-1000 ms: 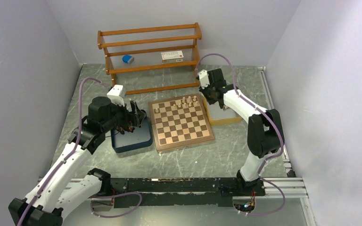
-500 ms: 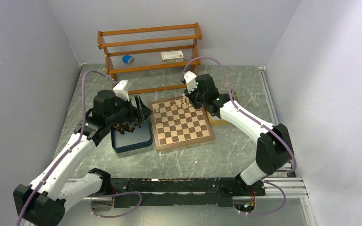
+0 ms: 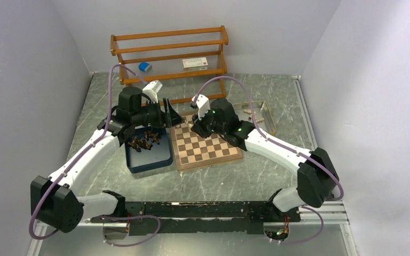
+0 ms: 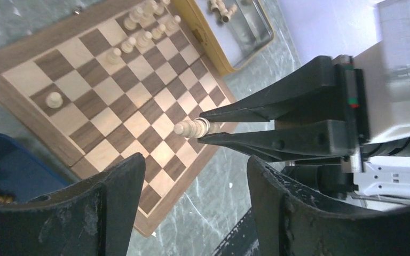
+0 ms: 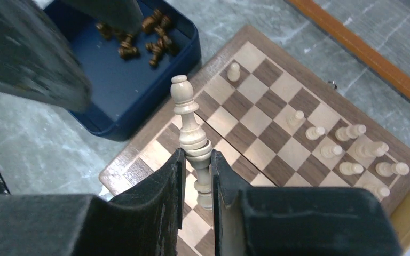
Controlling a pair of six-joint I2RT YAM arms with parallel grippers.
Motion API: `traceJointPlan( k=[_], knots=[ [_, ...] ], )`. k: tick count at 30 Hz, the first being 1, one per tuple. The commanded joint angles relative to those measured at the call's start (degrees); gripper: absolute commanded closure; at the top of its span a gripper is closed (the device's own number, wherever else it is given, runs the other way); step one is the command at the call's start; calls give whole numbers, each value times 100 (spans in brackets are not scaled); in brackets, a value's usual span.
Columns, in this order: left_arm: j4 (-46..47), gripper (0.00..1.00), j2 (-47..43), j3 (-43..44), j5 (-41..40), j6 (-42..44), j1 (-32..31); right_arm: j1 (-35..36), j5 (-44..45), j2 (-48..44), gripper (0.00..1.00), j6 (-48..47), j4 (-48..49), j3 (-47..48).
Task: Set up the chess pieces on the board
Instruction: Pick up the chess piece from the storage box.
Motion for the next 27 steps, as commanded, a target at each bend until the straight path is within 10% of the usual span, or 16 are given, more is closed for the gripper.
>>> traceJointPlan(
  k=[1, 27],
  knots=[
    [313, 28, 112, 165, 821, -312, -54, 121, -150, -298, 99, 275, 679, -165],
    [332, 51, 460, 115, 731, -372, -64, 268, -250, -447, 97, 316, 996, -370]
  ],
)
